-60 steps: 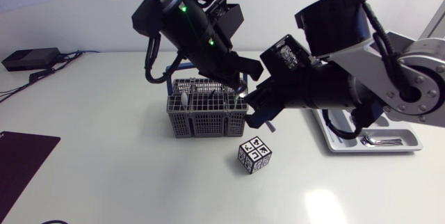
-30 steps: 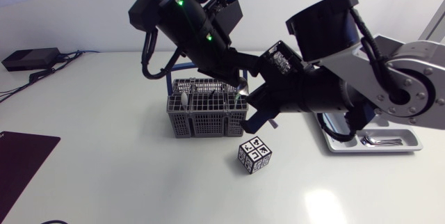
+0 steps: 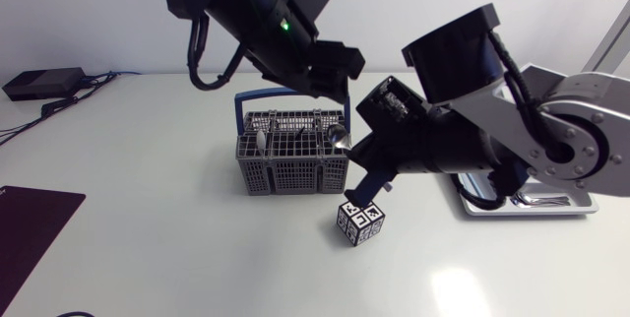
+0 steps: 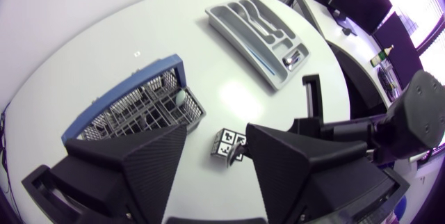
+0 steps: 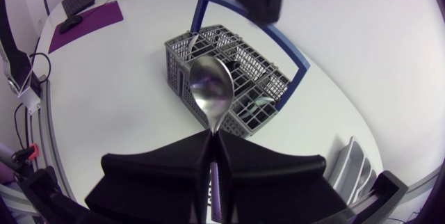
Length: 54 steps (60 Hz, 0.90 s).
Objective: Transfer all utensils from the basket to the drawer tray.
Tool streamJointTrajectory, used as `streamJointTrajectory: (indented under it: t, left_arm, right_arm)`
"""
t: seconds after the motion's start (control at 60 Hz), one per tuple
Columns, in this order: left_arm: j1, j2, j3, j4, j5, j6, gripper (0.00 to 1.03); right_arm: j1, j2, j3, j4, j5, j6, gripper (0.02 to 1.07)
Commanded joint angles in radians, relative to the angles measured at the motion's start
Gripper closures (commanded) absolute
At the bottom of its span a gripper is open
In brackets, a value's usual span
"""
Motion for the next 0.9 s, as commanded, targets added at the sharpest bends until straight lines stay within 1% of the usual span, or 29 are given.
streamJointTrajectory:
  t: [0.0,0.067,0.15,0.183,0.267,0.4,0.5,0.533,0.567,0.7,0.8,0.883]
  left_arm:
    - [0.03,-0.026,0.033,0.036,0.005,-0.024,0.29]
    - [0.048,-0.04,0.033,0.054,0.003,-0.022,0.25]
    - [0.067,-0.05,0.025,0.077,0.003,-0.019,0.25]
    - [0.081,-0.057,0.013,0.084,0.003,-0.013,0.25]
    - [0.094,-0.07,-0.013,0.091,0.003,0.017,0.24]
    - [0.13,-0.109,-0.085,0.148,-0.003,0.045,0.23]
    - [0.139,-0.121,-0.115,0.16,-0.018,0.068,0.22]
    - [0.14,-0.127,-0.127,0.165,-0.02,0.073,0.18]
    - [0.142,-0.132,-0.138,0.17,-0.023,0.082,0.18]
    - [0.139,-0.155,-0.197,0.2,-0.052,0.1,0.18]
    - [0.139,-0.162,-0.231,0.214,-0.072,0.117,0.18]
    - [0.142,-0.176,-0.259,0.229,-0.078,0.129,0.18]
  right_arm:
    - [-0.016,-0.032,-0.036,-0.007,-0.022,-0.031,1.02]
    - [-0.042,-0.047,-0.047,-0.016,-0.062,-0.04,1.02]
    - [-0.101,-0.066,-0.059,-0.03,-0.114,-0.075,1.02]
    - [-0.145,-0.079,-0.067,-0.04,-0.161,-0.101,1.02]
    - [-0.242,-0.096,-0.073,-0.068,-0.24,-0.158,1.02]
    - [-0.417,-0.102,-0.078,-0.126,-0.365,-0.293,1.02]
    - [-0.545,-0.087,-0.076,-0.162,-0.427,-0.419,1.02]
    - [-0.588,-0.079,-0.075,-0.172,-0.444,-0.457,1.02]
    - [-0.631,-0.07,-0.07,-0.189,-0.462,-0.505,1.02]
    - [-0.806,0.003,-0.053,-0.251,-0.531,-0.736,1.02]
    - [-0.93,0.083,-0.018,-0.31,-0.566,-0.913,1.02]
    - [-1.021,0.157,0.019,-0.344,-0.571,-1.046,1.02]
